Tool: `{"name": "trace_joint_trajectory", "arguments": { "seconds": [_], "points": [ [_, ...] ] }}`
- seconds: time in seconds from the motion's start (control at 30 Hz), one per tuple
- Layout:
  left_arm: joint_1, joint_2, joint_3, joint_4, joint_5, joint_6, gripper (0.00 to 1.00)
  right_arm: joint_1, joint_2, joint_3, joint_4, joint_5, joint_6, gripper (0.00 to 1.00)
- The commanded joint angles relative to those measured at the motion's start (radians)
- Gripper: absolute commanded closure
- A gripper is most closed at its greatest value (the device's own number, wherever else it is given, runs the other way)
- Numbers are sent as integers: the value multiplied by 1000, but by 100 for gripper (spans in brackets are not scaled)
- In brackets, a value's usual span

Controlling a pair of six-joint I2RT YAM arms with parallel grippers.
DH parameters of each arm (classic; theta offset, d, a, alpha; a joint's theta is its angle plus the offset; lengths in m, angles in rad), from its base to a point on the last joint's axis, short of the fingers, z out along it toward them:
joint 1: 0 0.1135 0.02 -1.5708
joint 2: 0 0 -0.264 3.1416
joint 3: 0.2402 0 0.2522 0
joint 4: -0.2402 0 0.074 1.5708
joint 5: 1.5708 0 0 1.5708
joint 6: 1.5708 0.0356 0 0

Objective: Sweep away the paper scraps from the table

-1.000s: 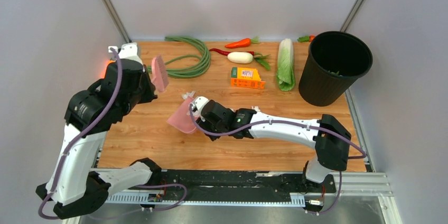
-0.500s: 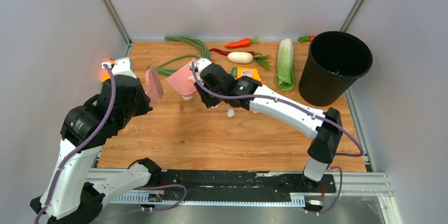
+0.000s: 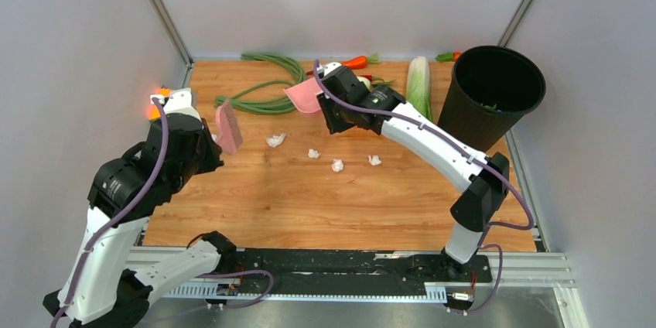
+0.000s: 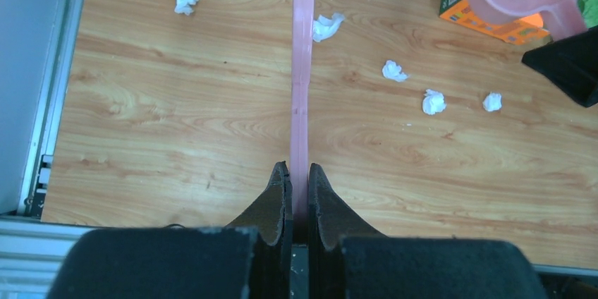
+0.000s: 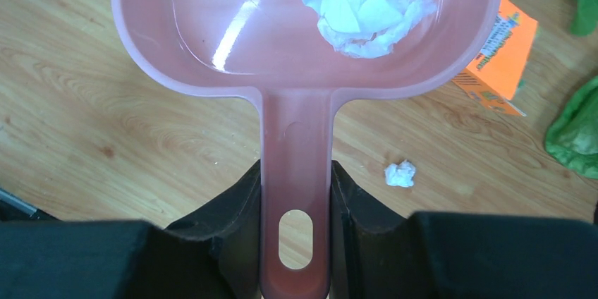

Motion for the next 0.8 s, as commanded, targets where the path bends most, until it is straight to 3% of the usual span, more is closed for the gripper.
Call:
{"name": "trace_joint_trajectory", "arguments": {
  "seconds": [0.0,0.17,0.47,0.77],
  "points": [
    [0,15,1,-115,51,0,100,-35,-32,75,-54,40,16,100],
    [0,-6,-14,-5,135,-12,100,-107,-48,110,-88,7,39,100],
    [0,-63,-94,141,252,-175,100,-247,-38,198,-126,-26,36,100],
    [-2,-84,-319,222,463,-296,100,-435,-28,302,-171,-85,55,100]
  ]
}}
